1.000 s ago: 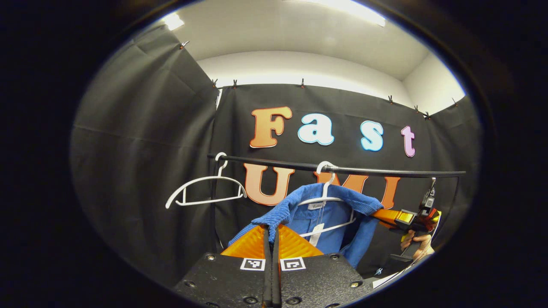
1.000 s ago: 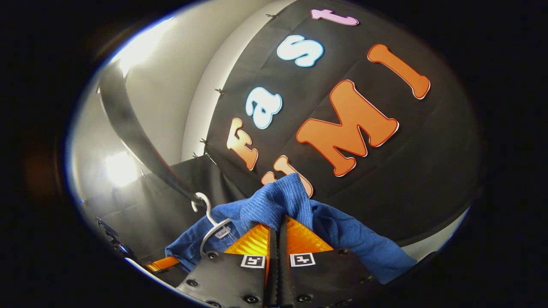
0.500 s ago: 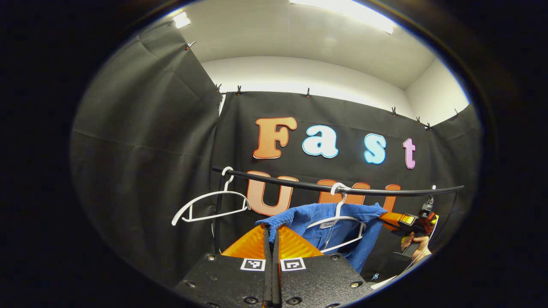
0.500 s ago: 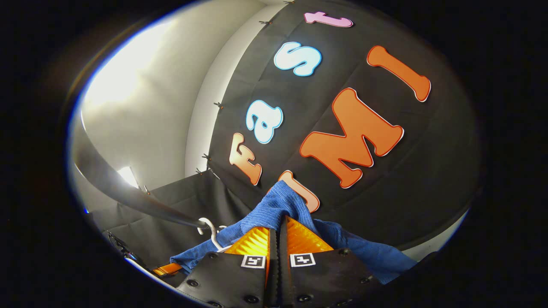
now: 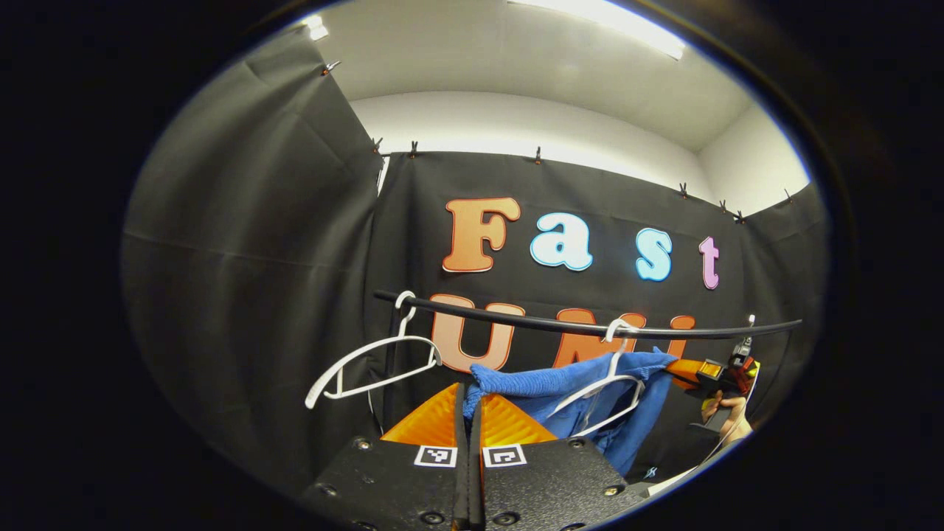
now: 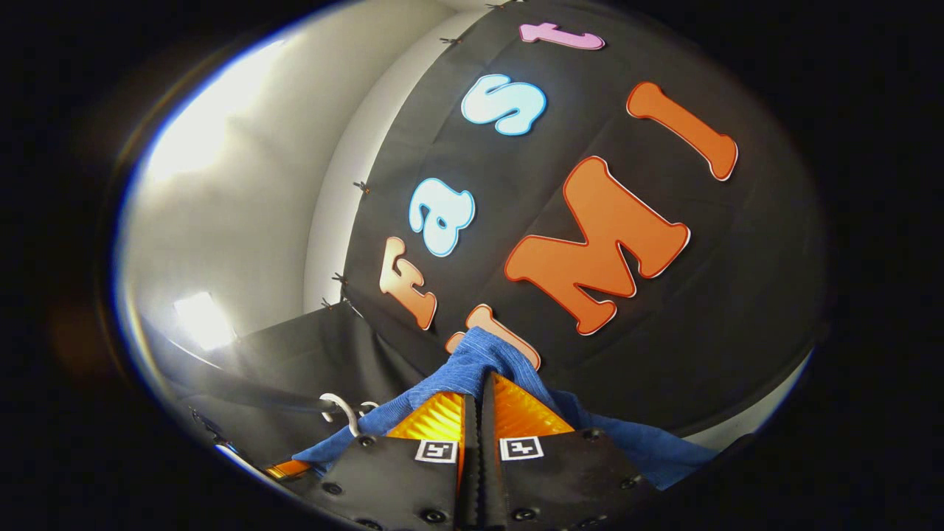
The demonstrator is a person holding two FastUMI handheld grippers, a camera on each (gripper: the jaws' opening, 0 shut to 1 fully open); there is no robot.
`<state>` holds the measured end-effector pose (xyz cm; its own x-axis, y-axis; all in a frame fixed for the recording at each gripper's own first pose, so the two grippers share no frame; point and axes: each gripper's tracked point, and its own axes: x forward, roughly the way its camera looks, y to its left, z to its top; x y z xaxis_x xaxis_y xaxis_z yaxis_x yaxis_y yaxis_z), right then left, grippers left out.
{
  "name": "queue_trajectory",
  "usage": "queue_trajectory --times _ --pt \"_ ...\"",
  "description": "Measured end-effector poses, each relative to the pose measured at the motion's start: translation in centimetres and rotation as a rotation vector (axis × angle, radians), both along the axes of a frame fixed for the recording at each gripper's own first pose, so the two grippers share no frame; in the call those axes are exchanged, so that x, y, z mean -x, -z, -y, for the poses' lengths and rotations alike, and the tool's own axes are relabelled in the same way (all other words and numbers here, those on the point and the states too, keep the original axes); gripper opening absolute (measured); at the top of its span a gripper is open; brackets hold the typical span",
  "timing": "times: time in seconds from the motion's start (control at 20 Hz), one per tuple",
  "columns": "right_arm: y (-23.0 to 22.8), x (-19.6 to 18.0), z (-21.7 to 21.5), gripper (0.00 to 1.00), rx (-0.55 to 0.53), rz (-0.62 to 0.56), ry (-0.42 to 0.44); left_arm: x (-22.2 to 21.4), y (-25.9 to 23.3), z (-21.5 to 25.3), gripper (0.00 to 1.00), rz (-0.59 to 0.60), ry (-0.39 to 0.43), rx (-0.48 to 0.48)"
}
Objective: Grasp the clothes on the hanger with both hands and then place them into the laundry hamper below.
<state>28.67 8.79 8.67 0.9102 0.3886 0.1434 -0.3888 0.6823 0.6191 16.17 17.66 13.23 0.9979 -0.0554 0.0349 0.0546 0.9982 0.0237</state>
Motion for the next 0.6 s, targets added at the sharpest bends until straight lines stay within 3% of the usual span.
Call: queue_trajectory --times 0.25,0.6 --pt "-0.3 -1.0 -1.3 0.07 0.032 0.014 -0.005 -2.8 1.0 -3.2 0.02 -0.033 0.002 -0.001" --pt "0.6 -2.4 -0.7 0.07 0.041 -0.008 0.023 -5.4 4.4 -4.0 0.00 -0.090 0.044 0.012"
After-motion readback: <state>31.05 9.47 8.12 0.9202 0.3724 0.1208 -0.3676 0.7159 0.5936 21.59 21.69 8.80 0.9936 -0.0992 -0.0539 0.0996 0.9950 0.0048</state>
